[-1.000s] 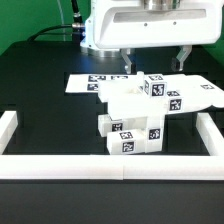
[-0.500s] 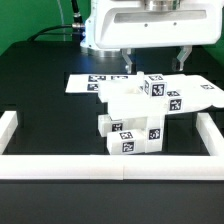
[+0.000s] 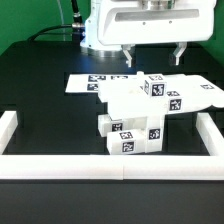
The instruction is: Assemble chair
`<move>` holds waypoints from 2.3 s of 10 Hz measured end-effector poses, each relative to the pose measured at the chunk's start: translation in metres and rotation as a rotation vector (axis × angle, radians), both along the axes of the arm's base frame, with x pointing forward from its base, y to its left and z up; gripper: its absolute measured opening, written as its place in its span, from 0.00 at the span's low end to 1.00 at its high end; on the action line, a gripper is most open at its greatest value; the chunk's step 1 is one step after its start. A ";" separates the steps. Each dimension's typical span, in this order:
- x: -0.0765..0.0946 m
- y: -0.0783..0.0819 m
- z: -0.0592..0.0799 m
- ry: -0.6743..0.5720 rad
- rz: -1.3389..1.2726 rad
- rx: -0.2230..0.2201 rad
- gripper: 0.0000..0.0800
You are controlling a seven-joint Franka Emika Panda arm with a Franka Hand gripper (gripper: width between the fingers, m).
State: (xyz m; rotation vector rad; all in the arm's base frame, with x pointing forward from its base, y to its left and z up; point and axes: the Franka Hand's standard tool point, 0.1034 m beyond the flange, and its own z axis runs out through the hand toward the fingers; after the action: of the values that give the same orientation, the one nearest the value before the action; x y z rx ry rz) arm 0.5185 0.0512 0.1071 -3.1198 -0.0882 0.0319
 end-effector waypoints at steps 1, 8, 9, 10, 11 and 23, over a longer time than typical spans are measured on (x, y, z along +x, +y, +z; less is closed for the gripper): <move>0.000 0.000 0.000 0.003 0.000 0.000 0.81; -0.031 0.022 -0.017 -0.015 -0.035 -0.006 0.81; -0.035 0.026 -0.022 -0.021 -0.027 -0.009 0.81; -0.035 0.027 -0.026 -0.026 -0.023 -0.012 0.81; -0.035 0.026 -0.032 -0.022 -0.014 -0.018 0.81; -0.050 0.045 -0.055 -0.024 -0.066 -0.027 0.81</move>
Offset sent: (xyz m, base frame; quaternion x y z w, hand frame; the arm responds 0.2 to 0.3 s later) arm 0.0000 0.0000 0.0000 0.0000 0.0000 0.0000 1.0000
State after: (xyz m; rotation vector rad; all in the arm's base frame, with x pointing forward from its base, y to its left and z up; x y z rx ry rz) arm 0.4684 0.0958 0.0526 -3.1480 0.0153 -0.0055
